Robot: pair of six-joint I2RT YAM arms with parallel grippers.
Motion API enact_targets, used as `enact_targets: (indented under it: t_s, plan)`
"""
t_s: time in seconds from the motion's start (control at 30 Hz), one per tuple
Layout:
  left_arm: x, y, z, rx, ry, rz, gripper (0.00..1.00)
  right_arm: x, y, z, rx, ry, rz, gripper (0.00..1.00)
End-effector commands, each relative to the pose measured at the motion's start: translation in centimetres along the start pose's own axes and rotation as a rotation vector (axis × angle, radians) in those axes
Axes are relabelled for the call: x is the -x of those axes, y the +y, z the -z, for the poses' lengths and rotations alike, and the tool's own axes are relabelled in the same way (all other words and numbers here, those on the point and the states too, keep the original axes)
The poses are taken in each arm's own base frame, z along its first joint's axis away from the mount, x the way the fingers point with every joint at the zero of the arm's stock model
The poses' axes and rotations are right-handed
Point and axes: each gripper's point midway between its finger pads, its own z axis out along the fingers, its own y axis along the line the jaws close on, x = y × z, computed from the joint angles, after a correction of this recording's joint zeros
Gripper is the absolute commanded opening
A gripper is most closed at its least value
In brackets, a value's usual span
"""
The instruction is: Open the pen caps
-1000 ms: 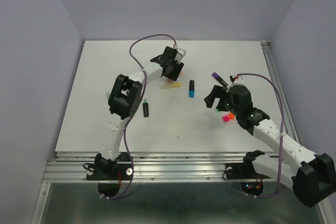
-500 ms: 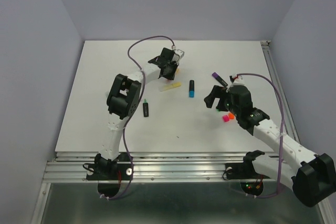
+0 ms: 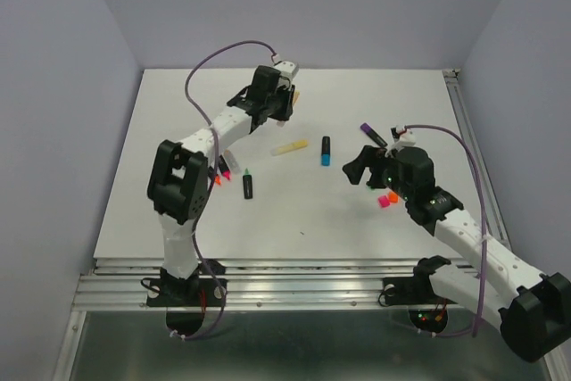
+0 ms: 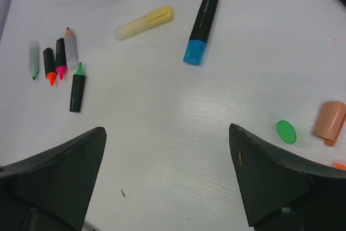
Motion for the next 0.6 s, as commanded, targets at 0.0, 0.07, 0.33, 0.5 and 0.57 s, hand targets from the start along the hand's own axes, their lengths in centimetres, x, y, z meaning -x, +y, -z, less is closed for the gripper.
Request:
enact_targets:
  t_s: [0.0,0.07,0.33,0.5,0.57]
  plan:
    - [5.7,-2.6,7.8,-0.107,-0.262,0.085,0.0,1.0,2.4,0.6,0.14,-0.051,0.004,1.0]
    - [4.1,-4.3,10.7,-0.158,-0.322,0.102,0.0,1.6,3.4,0.9,0.172,-0.057,-0.021,1.0]
    - [-2.4,-12.4,18.8,-0.279,-0.411,0.167,0.0,3.4,9.4,2.8,0.437,-0.022,-0.163,1.0]
    - [-5.4,-14.9,20.7,-0.269,-0.414,0.216,0.0,3.8,10.3,3.4,0.456,-0.03,-0.228,1.0]
    - [-5.9,-15.6,21.0,-0.288,-0.408,0.219,0.0,3.8,9.9,3.1,0.429,-0.034,-0.225,1.0]
